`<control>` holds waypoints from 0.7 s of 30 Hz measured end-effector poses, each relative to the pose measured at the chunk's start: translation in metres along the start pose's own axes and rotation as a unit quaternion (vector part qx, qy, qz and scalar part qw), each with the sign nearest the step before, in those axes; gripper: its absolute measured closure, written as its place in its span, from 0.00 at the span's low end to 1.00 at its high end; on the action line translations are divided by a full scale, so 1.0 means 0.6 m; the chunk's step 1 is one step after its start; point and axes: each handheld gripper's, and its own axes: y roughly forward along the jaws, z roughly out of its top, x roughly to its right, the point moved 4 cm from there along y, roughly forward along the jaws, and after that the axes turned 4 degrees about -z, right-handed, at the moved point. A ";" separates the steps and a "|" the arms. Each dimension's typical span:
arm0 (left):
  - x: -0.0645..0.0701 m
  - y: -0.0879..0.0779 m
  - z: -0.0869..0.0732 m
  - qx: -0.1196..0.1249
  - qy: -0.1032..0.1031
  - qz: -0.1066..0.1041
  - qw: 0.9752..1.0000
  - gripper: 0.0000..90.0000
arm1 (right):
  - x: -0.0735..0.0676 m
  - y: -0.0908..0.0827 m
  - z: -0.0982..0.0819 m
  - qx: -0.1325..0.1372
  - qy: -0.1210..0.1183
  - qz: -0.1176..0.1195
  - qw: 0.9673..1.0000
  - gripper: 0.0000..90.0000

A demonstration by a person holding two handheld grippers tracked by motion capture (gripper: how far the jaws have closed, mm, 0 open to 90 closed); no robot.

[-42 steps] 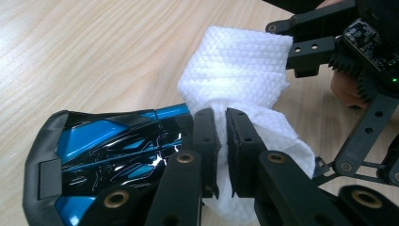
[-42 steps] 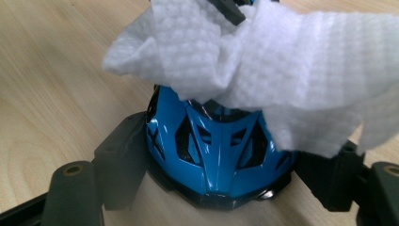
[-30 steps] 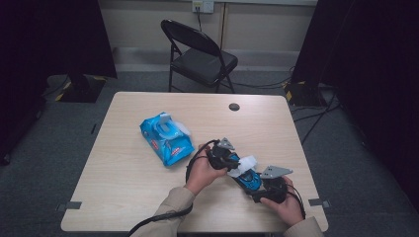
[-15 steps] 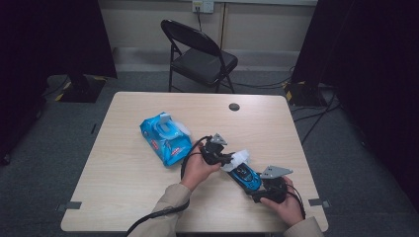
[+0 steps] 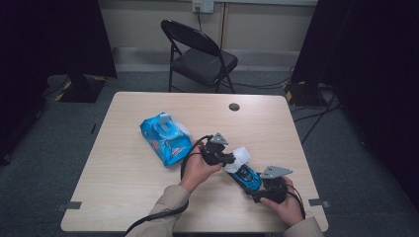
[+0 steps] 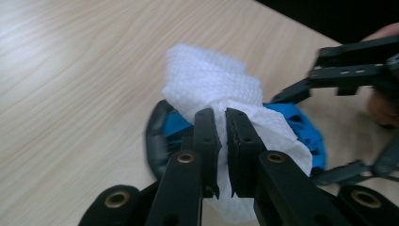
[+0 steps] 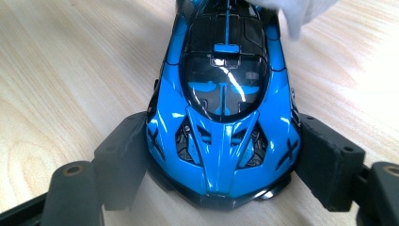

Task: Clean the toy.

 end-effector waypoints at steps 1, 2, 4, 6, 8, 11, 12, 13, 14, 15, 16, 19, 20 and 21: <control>0.011 0.001 0.004 0.001 0.006 -0.008 1.000 0.93 | 0.000 0.000 0.000 0.000 0.000 0.000 1.000 0.27; 0.017 0.003 0.006 0.003 0.008 -0.013 1.000 0.93 | 0.000 0.000 0.000 0.000 -0.001 0.000 1.000 0.27; 0.033 0.008 0.008 0.000 0.017 -0.025 1.000 0.93 | 0.000 0.000 0.000 0.000 0.000 0.000 1.000 0.27; 0.047 0.017 0.007 -0.006 0.026 -0.033 0.999 0.93 | 0.000 0.000 0.000 0.000 0.000 0.000 1.000 0.27; 0.059 0.028 0.004 -0.010 0.030 -0.042 0.999 0.93 | 0.000 0.000 0.000 0.000 0.000 0.000 1.000 0.27; 0.072 0.048 -0.005 -0.028 0.036 -0.051 0.998 0.93 | 0.000 0.000 0.000 0.001 -0.001 0.000 1.000 0.27; 0.075 0.055 -0.008 -0.035 0.040 -0.053 0.997 0.93 | 0.000 0.000 0.000 0.001 -0.002 0.000 1.000 0.27; 0.078 0.062 -0.011 -0.036 0.040 -0.055 0.997 0.93 | 0.000 0.000 0.000 0.000 -0.001 0.000 1.000 0.27; 0.080 0.068 -0.013 -0.040 0.038 -0.058 0.997 0.93 | 0.000 0.000 0.000 0.000 0.000 0.000 1.000 0.27; 0.081 0.074 -0.016 -0.044 0.039 -0.059 0.997 0.93 | 0.000 0.000 0.000 0.000 0.000 0.000 1.000 0.27; 0.081 0.079 -0.018 -0.046 0.037 -0.058 0.997 0.93 | 0.000 0.000 0.000 0.000 0.000 0.000 1.000 0.27; 0.079 0.089 -0.020 -0.048 0.037 -0.055 0.997 0.92 | 0.000 0.000 0.000 0.000 0.000 0.000 1.000 0.27; 0.078 0.090 -0.020 -0.049 0.034 -0.056 0.997 0.92 | 0.000 0.000 0.000 0.000 0.000 0.000 1.000 0.27; 0.077 0.091 -0.019 -0.048 0.033 -0.056 0.997 0.92 | 0.000 0.000 0.000 0.000 -0.001 0.000 1.000 0.27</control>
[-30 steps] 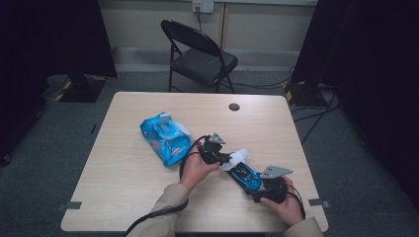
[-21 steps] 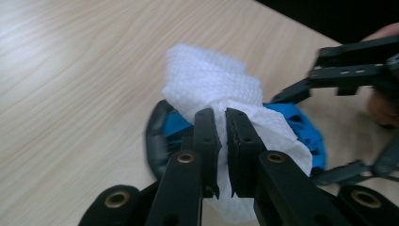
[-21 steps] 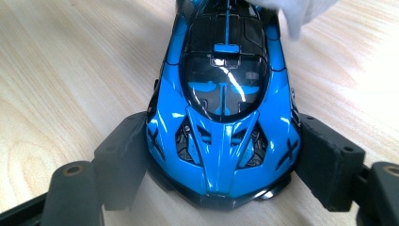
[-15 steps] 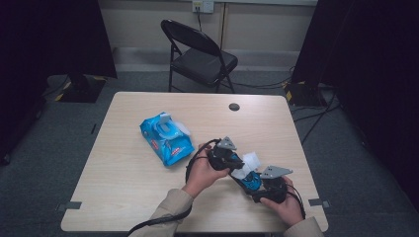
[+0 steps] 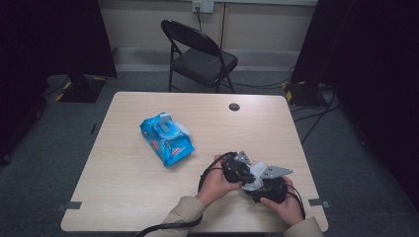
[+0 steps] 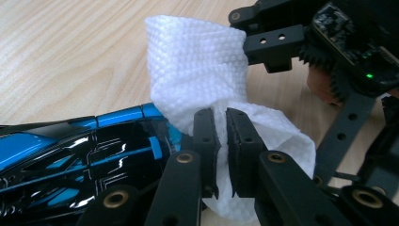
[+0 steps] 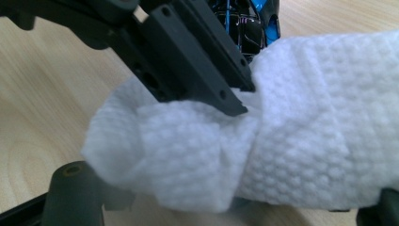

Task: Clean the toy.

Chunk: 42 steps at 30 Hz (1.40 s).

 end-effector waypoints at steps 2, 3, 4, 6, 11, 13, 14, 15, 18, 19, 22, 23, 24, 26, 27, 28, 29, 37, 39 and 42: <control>-0.002 0.000 0.002 0.000 0.003 0.002 1.000 0.92 | 0.000 0.000 0.000 0.000 0.000 0.000 1.000 0.27; -0.003 0.000 0.003 0.000 0.004 0.006 1.000 0.92 | 0.000 0.000 0.000 0.000 0.000 0.000 1.000 0.27; -0.005 -0.001 0.004 0.003 0.003 0.009 1.000 0.92 | 0.000 0.000 0.000 0.000 0.000 0.000 1.000 0.27; -0.012 -0.003 0.007 0.005 0.003 0.013 1.000 0.92 | 0.000 0.000 0.000 0.000 0.000 0.000 1.000 0.27; -0.028 -0.009 0.013 0.015 0.000 0.029 0.999 0.92 | 0.000 0.000 0.000 0.000 0.000 0.000 1.000 0.27; -0.033 -0.009 0.013 0.015 -0.009 0.027 0.999 0.92 | 0.000 0.000 0.000 0.000 0.000 0.000 1.000 0.27; -0.035 -0.009 0.013 0.017 -0.008 0.026 0.999 0.92 | 0.000 0.000 0.000 0.000 0.000 0.000 1.000 0.27; -0.035 -0.009 0.013 0.018 -0.012 0.025 0.999 0.92 | 0.000 0.000 0.000 0.000 0.001 0.000 1.000 0.27; -0.037 -0.011 0.013 0.020 -0.013 0.023 0.999 0.92 | 0.000 0.000 0.000 0.000 0.000 0.000 1.000 0.27; -0.038 -0.012 0.013 0.021 -0.015 0.024 0.999 0.92 | 0.000 0.000 0.000 0.000 0.000 0.000 1.000 0.27; -0.040 -0.014 0.013 0.021 -0.019 0.022 0.999 0.92 | 0.000 0.000 0.000 0.000 0.000 0.000 1.000 0.27; -0.040 -0.015 0.013 0.021 -0.021 0.022 0.999 0.92 | 0.000 0.000 0.000 0.000 0.000 0.000 1.000 0.27; -0.040 -0.015 0.013 0.021 -0.020 0.022 0.999 0.93 | 0.000 0.000 0.000 0.000 0.001 0.000 1.000 0.27; -0.039 -0.015 0.014 0.021 -0.020 0.022 0.999 0.93 | 0.000 0.000 0.000 0.000 0.000 0.000 1.000 0.27; -0.039 -0.014 0.014 0.021 -0.023 0.024 0.999 0.93 | 0.000 0.000 0.000 0.001 0.000 0.000 1.000 0.27; -0.040 -0.014 0.014 0.021 -0.026 0.023 0.999 0.93 | 0.000 0.000 0.000 0.000 0.000 0.000 1.000 0.27; -0.040 -0.014 0.015 0.021 -0.025 0.024 0.999 0.93 | 0.000 0.000 0.000 0.000 0.000 0.000 1.000 0.27; -0.040 -0.017 0.014 0.023 -0.020 0.021 0.999 0.93 | 0.000 0.000 0.000 0.000 0.000 0.000 1.000 0.27; -0.040 -0.017 0.015 0.023 -0.021 0.021 0.999 0.93 | 0.000 0.000 0.000 0.001 0.000 0.000 1.000 0.27; -0.041 -0.019 0.016 0.026 -0.020 0.021 0.999 0.93 | 0.000 0.000 0.000 0.000 0.000 0.000 1.000 0.27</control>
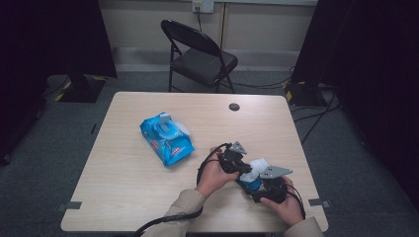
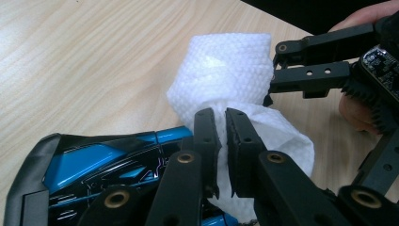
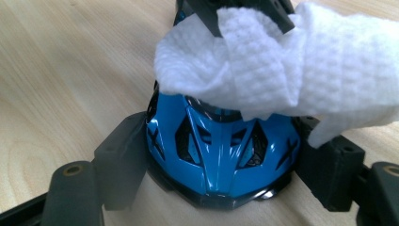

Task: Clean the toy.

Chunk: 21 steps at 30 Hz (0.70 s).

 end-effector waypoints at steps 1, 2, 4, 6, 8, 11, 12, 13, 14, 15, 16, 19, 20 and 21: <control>0.000 -0.001 0.000 -0.001 0.002 0.001 1.000 0.93 | 0.000 0.000 0.000 0.000 0.000 0.000 1.000 0.27; 0.000 -0.002 0.000 -0.001 0.002 0.002 1.000 0.93 | 0.000 0.000 0.000 0.000 0.000 0.000 1.000 0.27; -0.001 -0.003 0.000 -0.001 0.001 0.001 1.000 0.93 | 0.000 0.000 0.000 0.000 0.000 0.000 1.000 0.27; -0.001 -0.004 0.001 -0.001 0.001 0.001 1.000 0.93 | 0.000 0.000 0.000 0.000 0.000 0.000 1.000 0.27; 0.000 -0.005 0.002 -0.003 0.002 0.002 1.000 0.93 | 0.000 0.000 0.000 0.000 0.000 0.000 1.000 0.27; -0.004 -0.012 0.007 0.007 -0.001 0.006 1.000 0.93 | 0.000 0.000 0.000 0.000 0.000 0.000 1.000 0.27; -0.006 -0.016 0.008 0.009 -0.002 0.008 1.000 0.93 | 0.000 0.000 0.000 0.000 0.000 0.000 1.000 0.27; -0.009 -0.017 0.008 0.005 -0.002 0.013 1.000 0.93 | 0.000 0.000 0.000 0.000 0.000 0.000 1.000 0.27; -0.012 -0.019 0.006 -0.004 0.003 0.021 1.000 0.93 | 0.000 0.000 0.000 0.000 0.000 0.000 1.000 0.27; -0.016 -0.020 0.004 -0.006 0.003 0.024 1.000 0.93 | 0.000 0.000 0.000 0.000 0.000 0.000 1.000 0.27; -0.019 -0.020 0.002 -0.004 -0.002 0.023 1.000 0.93 | 0.000 0.000 0.000 0.000 0.000 0.000 1.000 0.27; -0.025 -0.019 -0.002 0.003 -0.013 0.021 1.000 0.93 | 0.000 0.000 0.000 0.000 0.000 0.000 1.000 0.27; -0.026 -0.019 -0.002 0.005 -0.015 0.022 1.000 0.93 | 0.000 0.000 0.000 -0.001 0.001 0.000 1.000 0.27; -0.027 -0.019 -0.002 0.005 -0.014 0.028 0.999 0.93 | 0.000 0.000 0.000 -0.001 0.001 0.000 1.000 0.27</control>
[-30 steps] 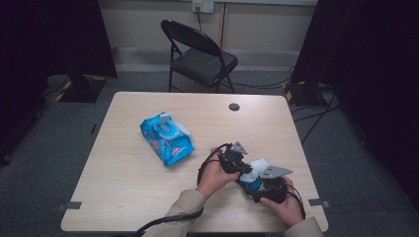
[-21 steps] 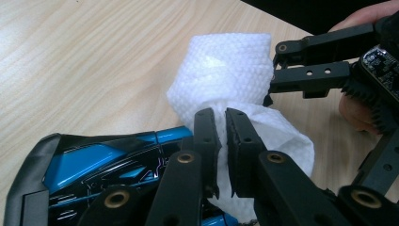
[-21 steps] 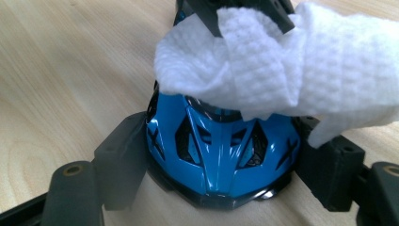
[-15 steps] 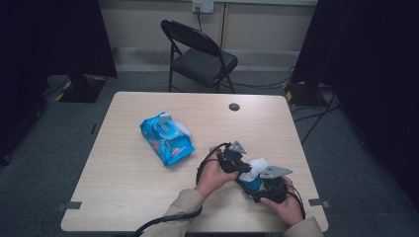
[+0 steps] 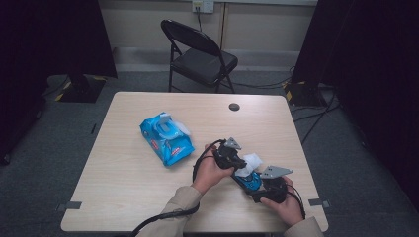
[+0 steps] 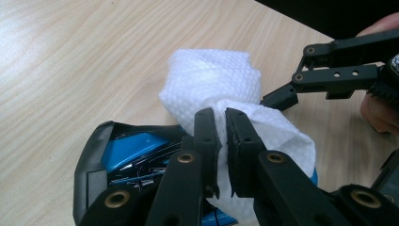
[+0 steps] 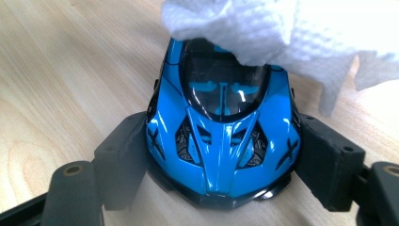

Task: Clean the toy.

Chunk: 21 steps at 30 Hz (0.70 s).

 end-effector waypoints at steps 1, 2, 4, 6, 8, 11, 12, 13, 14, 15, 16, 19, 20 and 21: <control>-0.001 0.000 0.000 -0.002 0.001 0.003 1.000 0.93 | 0.000 0.000 0.000 0.000 0.000 0.000 1.000 0.27; -0.003 0.000 0.001 -0.003 0.005 0.006 1.000 0.93 | 0.000 0.000 0.000 0.000 0.000 0.000 1.000 0.27; -0.007 0.001 0.001 -0.003 0.006 0.012 1.000 0.93 | 0.000 0.000 0.000 0.000 0.000 0.000 1.000 0.27; -0.012 -0.001 0.001 -0.003 0.007 0.020 1.000 0.93 | 0.000 0.000 0.000 0.000 0.000 0.000 1.000 0.27; -0.019 -0.003 0.000 0.001 0.003 0.026 1.000 0.93 | 0.000 0.000 0.000 0.000 -0.001 0.000 1.000 0.27; -0.030 -0.008 -0.004 0.003 0.002 0.039 0.999 0.93 | 0.000 0.000 0.000 0.000 -0.001 0.000 1.000 0.27; -0.033 -0.010 -0.004 0.000 0.008 0.043 0.999 0.93 | 0.000 0.000 0.000 0.000 -0.001 0.000 1.000 0.27; -0.035 -0.011 -0.005 0.000 0.010 0.047 0.999 0.93 | 0.000 0.000 0.000 0.000 -0.001 0.000 1.000 0.27; -0.038 -0.013 -0.005 0.001 0.010 0.050 0.999 0.93 | 0.000 0.000 0.000 0.000 -0.001 0.000 1.000 0.27; -0.041 -0.015 -0.005 -0.001 0.012 0.055 0.998 0.93 | 0.000 0.000 0.000 0.000 -0.001 0.000 1.000 0.27; -0.044 -0.017 -0.006 0.000 0.010 0.058 0.998 0.93 | 0.000 0.000 0.000 0.000 -0.001 0.000 1.000 0.27; -0.051 -0.022 -0.007 0.003 0.005 0.063 0.998 0.93 | 0.000 0.000 0.000 0.000 -0.001 0.000 1.000 0.27; -0.053 -0.023 -0.008 0.004 0.005 0.063 0.998 0.93 | 0.000 0.000 0.000 0.000 -0.001 0.000 1.000 0.27; -0.054 -0.024 -0.008 0.006 0.003 0.065 0.998 0.93 | 0.000 0.000 0.000 0.000 -0.001 0.000 1.000 0.27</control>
